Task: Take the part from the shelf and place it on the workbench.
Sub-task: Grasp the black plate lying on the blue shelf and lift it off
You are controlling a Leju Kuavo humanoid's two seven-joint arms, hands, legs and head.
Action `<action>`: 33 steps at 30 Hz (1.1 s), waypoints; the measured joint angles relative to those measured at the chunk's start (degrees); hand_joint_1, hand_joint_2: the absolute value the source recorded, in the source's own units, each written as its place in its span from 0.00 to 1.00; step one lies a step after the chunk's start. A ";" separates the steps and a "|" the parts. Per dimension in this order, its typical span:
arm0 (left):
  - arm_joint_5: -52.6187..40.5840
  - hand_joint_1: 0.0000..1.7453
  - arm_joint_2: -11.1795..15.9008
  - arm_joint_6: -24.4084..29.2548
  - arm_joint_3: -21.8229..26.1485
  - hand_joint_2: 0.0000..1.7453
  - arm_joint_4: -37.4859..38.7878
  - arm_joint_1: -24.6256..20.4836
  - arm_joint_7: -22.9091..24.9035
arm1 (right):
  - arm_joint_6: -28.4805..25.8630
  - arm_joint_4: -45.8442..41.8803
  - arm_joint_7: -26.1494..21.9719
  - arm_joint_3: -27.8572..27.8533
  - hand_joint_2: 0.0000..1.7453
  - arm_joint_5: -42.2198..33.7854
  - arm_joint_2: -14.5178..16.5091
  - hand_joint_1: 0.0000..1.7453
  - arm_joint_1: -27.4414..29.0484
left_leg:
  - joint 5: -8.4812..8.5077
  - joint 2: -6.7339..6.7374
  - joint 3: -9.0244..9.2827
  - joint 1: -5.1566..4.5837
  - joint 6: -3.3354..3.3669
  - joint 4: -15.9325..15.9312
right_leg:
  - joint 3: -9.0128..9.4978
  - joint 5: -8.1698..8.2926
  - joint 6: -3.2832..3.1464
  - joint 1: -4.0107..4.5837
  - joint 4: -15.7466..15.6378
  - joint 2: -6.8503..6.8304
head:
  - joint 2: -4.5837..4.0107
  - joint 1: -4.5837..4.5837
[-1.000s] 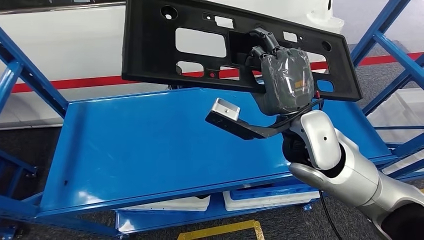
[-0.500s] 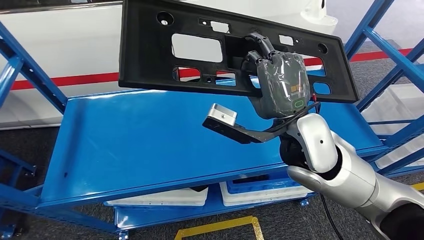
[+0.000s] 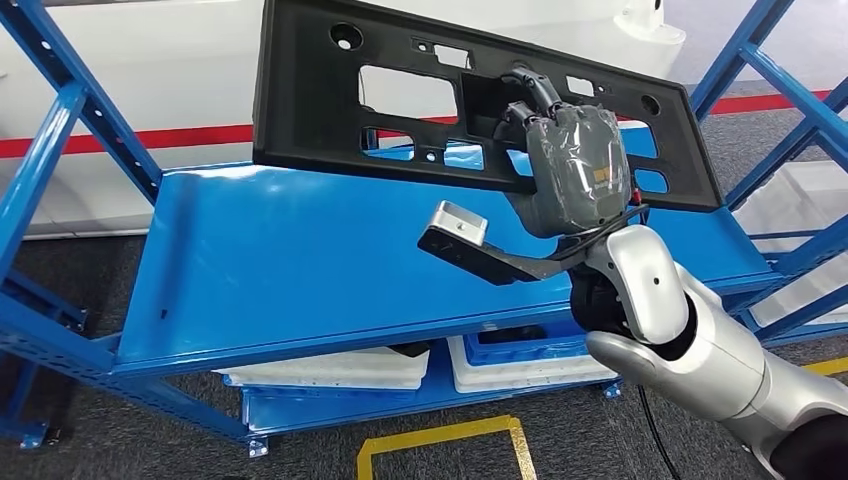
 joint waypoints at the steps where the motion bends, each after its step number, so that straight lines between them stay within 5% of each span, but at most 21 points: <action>1: -0.02 0.00 -0.22 -0.04 0.03 1.00 -0.03 -0.04 -0.14 | 0.16 -0.01 0.00 -0.09 1.00 -0.29 -0.28 1.00 -0.12 | 0.34 0.03 -0.15 0.07 -0.33 -0.04 | 0.15 0.11 -0.19 0.14 -0.56 -0.01 | 0.00 0.04; 4: -0.52 0.00 -0.67 -0.46 0.14 1.00 -0.03 0.00 0.00 | 0.43 -0.19 0.06 -0.53 1.00 -1.13 -1.13 1.00 -0.07 | -0.73 -0.03 -0.90 0.28 -1.18 1.04 | -0.17 1.67 -0.88 0.01 -1.72 -0.28 | 0.00 0.25; 7: -1.38 0.00 -1.00 -1.02 0.17 1.00 -0.03 0.24 0.49 | 0.56 -0.74 0.13 -1.07 1.00 -1.56 -1.95 1.00 0.75 | -7.69 -0.30 -4.21 0.76 -2.15 10.23 | -1.48 3.14 -1.20 -0.23 -2.19 -0.54 | 0.00 -0.25; 9: -1.60 0.00 -1.11 -1.15 0.17 1.00 -0.03 0.40 0.49 | 0.47 -0.97 0.14 -1.20 1.00 -1.58 -2.32 1.00 1.56 | -9.88 -0.33 -5.43 1.26 -2.77 15.56 | -2.68 3.86 -0.93 -0.33 -1.95 -0.59 | 0.00 -0.54; 11: -1.60 0.00 -1.17 -1.09 0.18 1.00 -0.03 0.38 0.22 | -0.07 -1.08 0.14 -1.34 1.00 -1.54 -2.59 1.00 1.97 | -7.91 -0.22 -2.64 1.73 -3.33 12.96 | -3.95 4.41 -0.45 -0.65 -1.36 -0.61 | 0.00 -0.64; 14: -1.40 0.00 -1.29 -0.69 0.34 1.00 -0.07 0.03 -0.28 | -1.45 -1.12 0.03 -1.72 1.00 -1.54 -2.80 1.00 2.02 | -5.40 -0.19 4.37 2.09 -3.62 2.40 | -5.61 4.79 0.45 -1.02 0.15 -0.60 | 0.00 -0.80; 18: -0.87 0.00 -1.17 -0.23 0.50 1.00 -0.12 -0.28 -0.54 | -2.87 -0.94 -0.16 -2.25 1.00 -1.57 -2.85 1.00 2.09 | -4.82 -0.30 4.54 1.69 -1.59 0.57 | -6.45 5.36 2.03 -1.30 0.69 -0.52 | 0.00 -0.73; 20: -0.80 0.00 -1.03 -0.09 0.54 1.00 -0.12 -0.40 -0.41 | -3.23 -0.78 -0.17 -2.32 1.00 -1.54 -2.86 1.00 2.16 | -3.82 -0.21 3.63 1.61 -0.47 0.32 | -7.68 2.65 2.56 -1.50 3.15 -0.42 | 0.00 -0.56; 22: -0.79 0.00 -0.93 -0.04 0.58 1.00 -0.12 -0.47 -0.19 | -3.53 -0.62 -0.17 -2.33 1.00 -1.51 -2.88 1.00 2.35 | -2.81 -0.17 2.37 1.38 0.11 0.32 | -9.85 -2.58 2.76 -1.52 9.88 -0.35 | 0.00 -0.15; 24: -0.79 0.00 -0.82 -0.02 0.66 1.00 -0.11 -0.45 -0.03 | -3.82 -0.43 -0.17 -2.32 1.00 -1.52 -2.88 1.00 2.75 | -1.79 -0.14 1.01 1.02 0.32 0.37 | -11.03 -5.55 2.65 -1.50 16.13 -0.28 | 0.00 0.33; 26: -0.79 0.00 -0.67 0.03 0.83 1.00 -0.11 -0.45 0.00 | -4.20 -0.20 -0.18 -2.32 1.00 -1.55 -2.85 1.00 3.16 | -0.85 -0.10 -0.21 0.70 0.34 0.41 | -8.81 -4.14 2.20 -1.37 15.20 -0.23 | 0.00 0.64; 28: -0.76 0.00 -0.56 0.14 0.96 1.00 -0.12 -0.49 -0.08 | -4.80 0.07 -0.21 -2.38 1.00 -1.65 -2.83 1.00 3.36 | -0.06 -0.05 -1.03 0.49 0.13 0.43 | -3.38 -1.55 1.58 -1.11 7.39 -0.14 | 0.00 0.77; 30: -0.73 0.00 -0.48 0.27 1.01 1.00 -0.14 -0.58 -0.19 | -5.37 0.31 -0.32 -2.52 1.00 -1.76 -2.82 1.00 3.47 | 0.75 0.15 -1.52 0.40 -0.35 0.38 | 0.60 -0.87 1.11 -0.78 0.77 0.04 | 0.00 0.79; 33: -0.62 0.00 -0.38 0.49 1.12 1.00 -0.14 -0.63 -0.33 | -5.73 0.67 -0.51 -2.67 1.00 -2.01 -2.79 1.00 3.64 | 1.79 0.49 -1.86 0.53 -1.30 0.02 | 0.94 -0.27 0.34 -0.53 -1.16 0.07 | 0.00 0.78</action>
